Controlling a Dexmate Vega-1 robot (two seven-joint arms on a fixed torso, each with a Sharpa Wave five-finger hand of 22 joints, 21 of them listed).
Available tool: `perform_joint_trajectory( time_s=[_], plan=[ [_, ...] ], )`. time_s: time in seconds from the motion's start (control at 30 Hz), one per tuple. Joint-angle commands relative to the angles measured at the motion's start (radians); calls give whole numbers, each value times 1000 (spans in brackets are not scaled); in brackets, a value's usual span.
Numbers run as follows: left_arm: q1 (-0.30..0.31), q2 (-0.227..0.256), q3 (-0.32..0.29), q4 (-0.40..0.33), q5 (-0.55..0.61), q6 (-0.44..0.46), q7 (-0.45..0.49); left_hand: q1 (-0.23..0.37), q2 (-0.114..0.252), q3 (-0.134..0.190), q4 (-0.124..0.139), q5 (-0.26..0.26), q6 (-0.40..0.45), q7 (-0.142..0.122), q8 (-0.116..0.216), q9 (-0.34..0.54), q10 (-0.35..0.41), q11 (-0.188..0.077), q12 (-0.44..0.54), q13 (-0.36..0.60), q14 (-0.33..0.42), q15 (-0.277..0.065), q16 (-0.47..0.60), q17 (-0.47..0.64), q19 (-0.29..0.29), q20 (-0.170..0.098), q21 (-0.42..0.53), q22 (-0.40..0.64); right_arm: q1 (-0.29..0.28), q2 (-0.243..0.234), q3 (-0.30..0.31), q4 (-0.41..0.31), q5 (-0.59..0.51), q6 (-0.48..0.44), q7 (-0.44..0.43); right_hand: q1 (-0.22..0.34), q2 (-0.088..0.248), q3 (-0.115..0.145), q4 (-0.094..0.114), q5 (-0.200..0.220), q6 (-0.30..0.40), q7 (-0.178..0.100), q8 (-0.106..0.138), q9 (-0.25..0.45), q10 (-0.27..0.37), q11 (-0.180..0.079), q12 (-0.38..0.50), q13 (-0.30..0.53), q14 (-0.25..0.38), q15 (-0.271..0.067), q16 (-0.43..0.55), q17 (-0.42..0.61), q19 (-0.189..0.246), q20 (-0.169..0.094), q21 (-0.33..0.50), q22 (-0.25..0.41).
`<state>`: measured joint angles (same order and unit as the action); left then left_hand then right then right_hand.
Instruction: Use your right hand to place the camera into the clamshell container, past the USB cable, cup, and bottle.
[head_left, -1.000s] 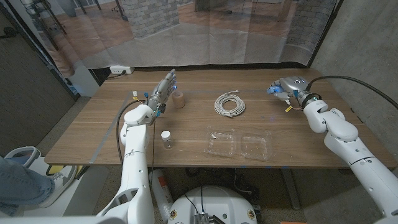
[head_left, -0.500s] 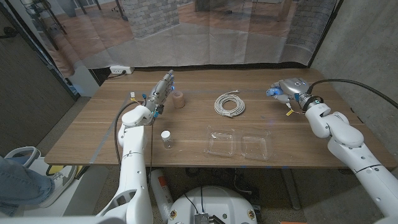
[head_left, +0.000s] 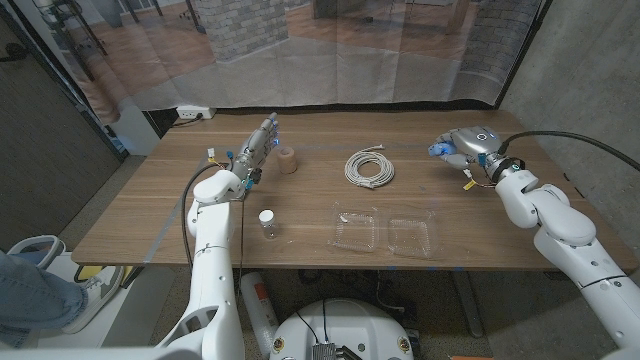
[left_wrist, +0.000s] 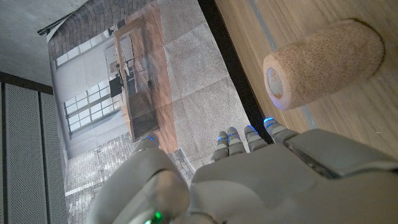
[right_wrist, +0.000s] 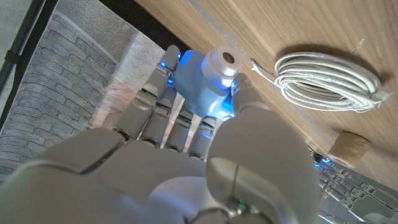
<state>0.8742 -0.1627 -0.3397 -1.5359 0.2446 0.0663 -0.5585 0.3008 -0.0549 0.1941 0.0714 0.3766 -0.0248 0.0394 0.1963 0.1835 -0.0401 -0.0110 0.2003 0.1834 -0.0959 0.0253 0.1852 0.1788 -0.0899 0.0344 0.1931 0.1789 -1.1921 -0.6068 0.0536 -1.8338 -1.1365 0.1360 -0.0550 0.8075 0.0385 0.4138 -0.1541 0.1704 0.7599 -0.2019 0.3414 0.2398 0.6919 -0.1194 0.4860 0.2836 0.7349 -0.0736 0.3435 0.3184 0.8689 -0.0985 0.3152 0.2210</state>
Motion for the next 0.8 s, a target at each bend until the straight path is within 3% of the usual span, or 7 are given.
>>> perform_joint_trajectory(
  time_s=[0.03, 0.8],
  plan=[
    [2, 2, -1, -3, 1, 1, -2, 9, 1, -6, 2, -5, 4, 1, 3, 5, -3, 3, 3, 5, -3, 2, 3, 5, -3, 3, 7, 2, -40, 10, 39, -38, 10, 36, -5, 45, 46, 5, 6, 6, 20, -7, 6, 10, 18, -10, 7, 4, 13, -93, -3, 2, 2, -5, 7, 6],
    [4, -2, 1, -7, 0, 0, -1, 12, 5, -8, 2, -6, 5, 0, 3, 5, -2, 0, 3, 5, -3, 2, 3, 5, -3, 3, 7, 2, -97, 17, 115, -57, 50, 167, -74, 54, 51, 6, 4, 7, 37, -9, 9, 14, 36, -16, 13, 9, 23, -105, -2, 9, 3, -13, 17, 9]
  ],
)
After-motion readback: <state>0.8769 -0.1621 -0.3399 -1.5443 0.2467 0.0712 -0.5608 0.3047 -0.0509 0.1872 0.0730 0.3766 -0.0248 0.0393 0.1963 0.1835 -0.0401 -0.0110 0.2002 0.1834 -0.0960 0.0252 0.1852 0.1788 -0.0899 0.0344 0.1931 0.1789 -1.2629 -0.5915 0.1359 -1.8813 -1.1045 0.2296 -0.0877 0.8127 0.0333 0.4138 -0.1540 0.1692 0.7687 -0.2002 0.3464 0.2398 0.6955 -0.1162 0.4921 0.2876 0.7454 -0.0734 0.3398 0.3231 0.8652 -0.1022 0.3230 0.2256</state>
